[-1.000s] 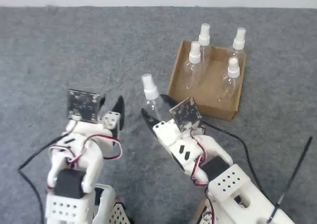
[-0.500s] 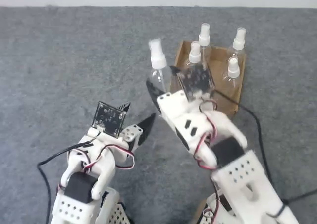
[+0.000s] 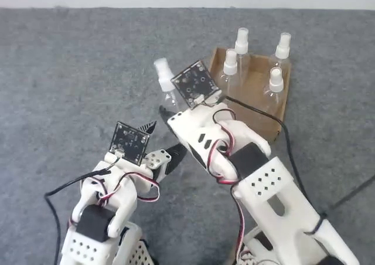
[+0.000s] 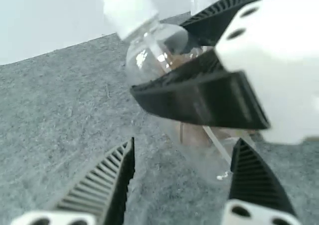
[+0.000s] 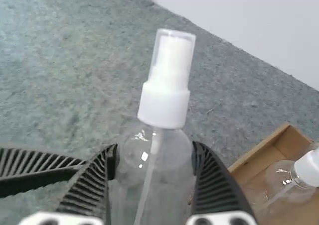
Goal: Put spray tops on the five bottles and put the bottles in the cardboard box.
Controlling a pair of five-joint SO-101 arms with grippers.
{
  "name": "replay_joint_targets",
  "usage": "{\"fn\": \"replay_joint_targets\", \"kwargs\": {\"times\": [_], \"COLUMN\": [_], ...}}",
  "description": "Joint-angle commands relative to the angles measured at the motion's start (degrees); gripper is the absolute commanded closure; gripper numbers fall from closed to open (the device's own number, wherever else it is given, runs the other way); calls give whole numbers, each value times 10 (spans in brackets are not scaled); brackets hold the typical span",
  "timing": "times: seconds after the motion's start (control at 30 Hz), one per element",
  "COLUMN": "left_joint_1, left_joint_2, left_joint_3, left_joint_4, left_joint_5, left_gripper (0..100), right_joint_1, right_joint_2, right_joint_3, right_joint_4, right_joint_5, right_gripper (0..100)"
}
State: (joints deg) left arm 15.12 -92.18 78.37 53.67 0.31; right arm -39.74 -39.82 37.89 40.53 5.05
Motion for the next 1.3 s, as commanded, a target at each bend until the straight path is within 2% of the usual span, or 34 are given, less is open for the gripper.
{"fn": "replay_joint_targets", "kwargs": {"times": [0.0,0.37,0.47,0.63,0.73,0.9,1.03,1.27], "left_joint_1": [-4,-4,-4,-2,-4,-4,-4,-5], "left_joint_2": [-5,-5,-5,-5,-5,-5,-5,-5], "left_joint_3": [-4,-4,-4,10,15,15,15,19], "left_joint_4": [0,0,0,-17,-24,-22,-22,-25], "left_joint_5": [-8,-8,-7,-7,-8,-8,-8,-7], "left_gripper": [713,713,713,713,713,713,731,916], "right_joint_1": [-14,-4,22,98,137,189,240,275], "right_joint_2": [-60,-144,-151,-156,-155,-149,-123,-57], "right_joint_3": [-58,-59,-61,-90,-111,-112,-77,-19], "right_joint_4": [53,141,154,203,221,215,159,55], "right_joint_5": [8,9,15,79,83,84,82,73], "right_gripper": [993,993,993,993,993,993,993,993]}}
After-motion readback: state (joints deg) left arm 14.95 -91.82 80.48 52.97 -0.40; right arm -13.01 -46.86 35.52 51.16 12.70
